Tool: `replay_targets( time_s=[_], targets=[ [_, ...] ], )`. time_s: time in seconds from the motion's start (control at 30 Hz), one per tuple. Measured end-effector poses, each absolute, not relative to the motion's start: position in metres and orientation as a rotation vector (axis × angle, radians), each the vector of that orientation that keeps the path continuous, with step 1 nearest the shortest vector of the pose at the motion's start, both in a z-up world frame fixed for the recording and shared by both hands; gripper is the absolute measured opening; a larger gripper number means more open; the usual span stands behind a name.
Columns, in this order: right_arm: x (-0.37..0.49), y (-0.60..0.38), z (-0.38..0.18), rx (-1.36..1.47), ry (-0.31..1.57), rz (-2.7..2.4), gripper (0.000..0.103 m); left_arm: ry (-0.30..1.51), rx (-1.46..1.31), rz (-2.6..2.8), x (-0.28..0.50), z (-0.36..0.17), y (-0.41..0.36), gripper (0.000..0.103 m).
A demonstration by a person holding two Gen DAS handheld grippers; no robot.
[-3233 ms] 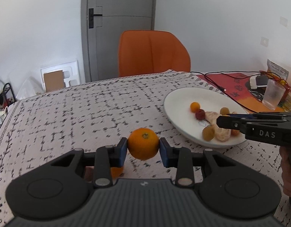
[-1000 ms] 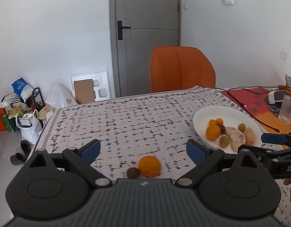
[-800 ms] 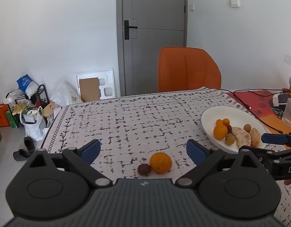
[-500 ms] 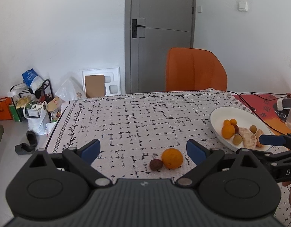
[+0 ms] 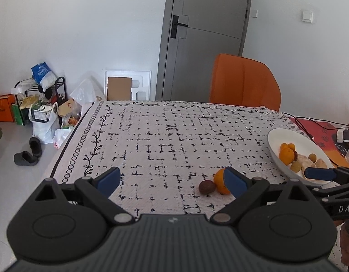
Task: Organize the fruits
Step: 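Open both grippers and move them back to the last orange and plum, then grasp the orange with the right gripper while the left gripper grasps the dark plum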
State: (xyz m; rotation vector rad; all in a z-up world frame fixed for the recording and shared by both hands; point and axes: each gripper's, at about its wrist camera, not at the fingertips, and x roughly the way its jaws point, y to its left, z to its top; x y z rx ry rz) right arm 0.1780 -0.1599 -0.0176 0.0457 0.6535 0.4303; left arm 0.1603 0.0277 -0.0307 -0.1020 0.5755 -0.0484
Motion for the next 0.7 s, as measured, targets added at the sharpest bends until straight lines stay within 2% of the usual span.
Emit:
replay_targets(
  time_s=[0.33,0.7],
  targets=[
    [0.189,-0.146,-0.026,0.022,0.669,0.475,0.103,0.59,-0.108,-0.044,0.168,-0.046,0.035,0.094],
    [0.205,-0.134,-0.033,0.001,0.69,0.498,0.096,0.61,-0.114,-0.059,0.178,-0.059,0.037,0.092]
  ],
)
